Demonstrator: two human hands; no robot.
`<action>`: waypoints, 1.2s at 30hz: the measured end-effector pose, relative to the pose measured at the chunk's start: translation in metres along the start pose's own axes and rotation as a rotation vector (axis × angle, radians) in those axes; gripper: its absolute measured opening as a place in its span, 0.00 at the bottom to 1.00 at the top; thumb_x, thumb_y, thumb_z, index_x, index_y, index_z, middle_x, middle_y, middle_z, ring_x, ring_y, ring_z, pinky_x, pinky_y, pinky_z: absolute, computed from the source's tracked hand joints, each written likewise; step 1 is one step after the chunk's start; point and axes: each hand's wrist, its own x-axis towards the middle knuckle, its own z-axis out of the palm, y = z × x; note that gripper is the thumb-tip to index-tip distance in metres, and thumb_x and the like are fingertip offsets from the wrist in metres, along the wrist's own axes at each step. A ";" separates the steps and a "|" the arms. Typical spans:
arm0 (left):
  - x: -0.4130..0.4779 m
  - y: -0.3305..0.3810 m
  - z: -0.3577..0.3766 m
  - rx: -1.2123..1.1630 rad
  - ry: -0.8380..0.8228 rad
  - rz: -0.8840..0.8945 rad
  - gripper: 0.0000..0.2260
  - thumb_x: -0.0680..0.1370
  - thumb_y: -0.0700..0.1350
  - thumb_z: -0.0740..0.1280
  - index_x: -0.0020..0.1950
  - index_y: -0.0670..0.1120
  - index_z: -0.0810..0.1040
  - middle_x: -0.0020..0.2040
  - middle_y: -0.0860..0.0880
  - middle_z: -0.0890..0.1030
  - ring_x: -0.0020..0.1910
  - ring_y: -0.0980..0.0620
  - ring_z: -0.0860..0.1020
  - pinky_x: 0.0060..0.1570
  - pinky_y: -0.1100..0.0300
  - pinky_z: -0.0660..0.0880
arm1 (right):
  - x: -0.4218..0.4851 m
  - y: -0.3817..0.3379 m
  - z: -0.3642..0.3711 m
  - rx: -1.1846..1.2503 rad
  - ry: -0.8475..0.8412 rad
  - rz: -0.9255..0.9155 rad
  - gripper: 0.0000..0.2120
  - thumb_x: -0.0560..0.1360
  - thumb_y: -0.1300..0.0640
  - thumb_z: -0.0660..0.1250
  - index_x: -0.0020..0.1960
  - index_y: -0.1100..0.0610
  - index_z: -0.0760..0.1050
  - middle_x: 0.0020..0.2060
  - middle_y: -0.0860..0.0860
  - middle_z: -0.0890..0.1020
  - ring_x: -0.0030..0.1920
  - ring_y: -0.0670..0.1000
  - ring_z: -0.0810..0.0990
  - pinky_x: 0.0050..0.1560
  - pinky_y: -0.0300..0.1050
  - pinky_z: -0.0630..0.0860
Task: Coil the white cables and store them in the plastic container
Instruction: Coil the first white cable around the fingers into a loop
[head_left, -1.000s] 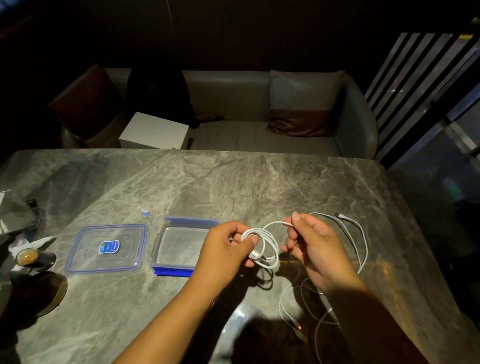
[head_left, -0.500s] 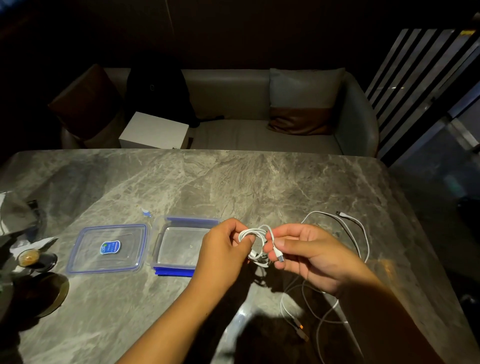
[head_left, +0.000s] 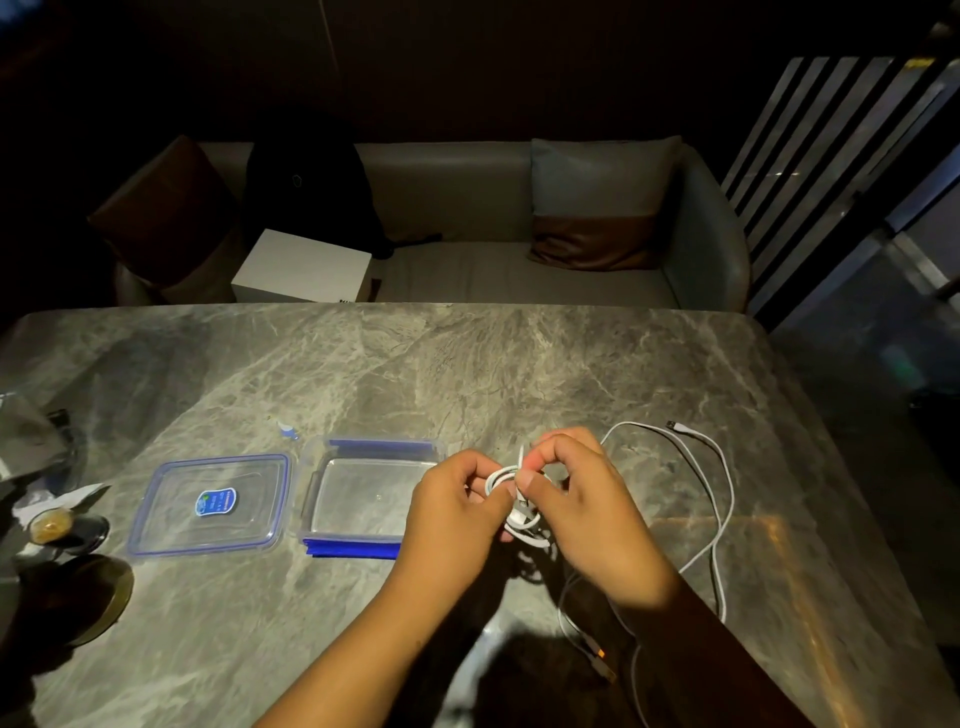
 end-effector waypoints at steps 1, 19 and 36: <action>0.000 0.000 -0.001 -0.029 -0.009 -0.009 0.04 0.76 0.39 0.72 0.41 0.43 0.80 0.34 0.38 0.81 0.29 0.46 0.81 0.34 0.50 0.80 | -0.001 0.004 -0.001 -0.035 -0.019 -0.031 0.08 0.75 0.61 0.69 0.42 0.49 0.75 0.54 0.45 0.75 0.56 0.37 0.74 0.55 0.27 0.66; -0.003 0.001 -0.005 -0.255 -0.015 -0.045 0.02 0.76 0.33 0.69 0.47 0.34 0.78 0.36 0.39 0.82 0.34 0.47 0.82 0.34 0.54 0.81 | 0.004 0.022 -0.019 0.424 -0.397 0.248 0.10 0.77 0.52 0.67 0.39 0.55 0.80 0.29 0.50 0.77 0.28 0.44 0.72 0.30 0.37 0.67; -0.001 0.004 0.000 -0.243 0.006 -0.046 0.01 0.77 0.35 0.70 0.46 0.38 0.79 0.35 0.48 0.84 0.35 0.49 0.84 0.33 0.60 0.79 | 0.005 0.024 -0.009 0.895 -0.105 0.617 0.14 0.80 0.60 0.63 0.56 0.72 0.74 0.49 0.66 0.85 0.47 0.61 0.86 0.50 0.55 0.83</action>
